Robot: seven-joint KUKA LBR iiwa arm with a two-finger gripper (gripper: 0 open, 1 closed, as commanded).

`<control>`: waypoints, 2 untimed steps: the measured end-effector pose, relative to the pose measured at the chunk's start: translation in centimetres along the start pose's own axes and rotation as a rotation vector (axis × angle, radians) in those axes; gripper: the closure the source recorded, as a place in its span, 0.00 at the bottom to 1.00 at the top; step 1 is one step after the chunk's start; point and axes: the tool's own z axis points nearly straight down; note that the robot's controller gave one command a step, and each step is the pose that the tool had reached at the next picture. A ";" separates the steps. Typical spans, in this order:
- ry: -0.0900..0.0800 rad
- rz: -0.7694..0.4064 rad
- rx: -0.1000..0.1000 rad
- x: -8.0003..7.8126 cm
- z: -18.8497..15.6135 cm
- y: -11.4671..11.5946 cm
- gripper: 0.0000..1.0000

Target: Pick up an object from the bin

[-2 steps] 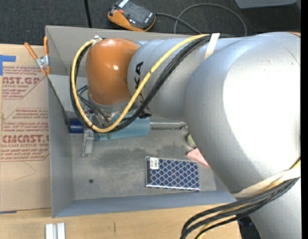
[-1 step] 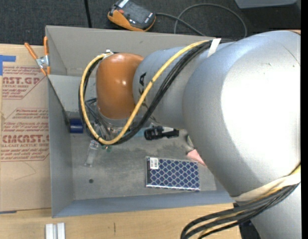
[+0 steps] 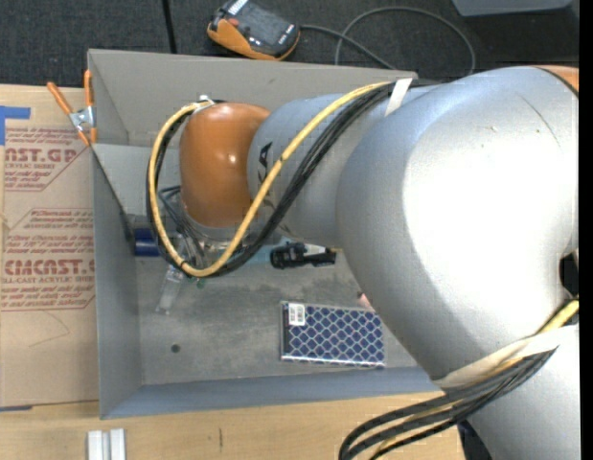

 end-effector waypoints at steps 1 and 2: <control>0.015 0.029 0.012 -0.8 0.2 -1.7 0.00; 0.000 0.087 -0.001 -1.0 -1.2 -4.1 0.00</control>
Offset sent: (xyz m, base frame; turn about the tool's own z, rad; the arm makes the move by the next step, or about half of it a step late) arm -0.0072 -0.0473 0.0125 0.0945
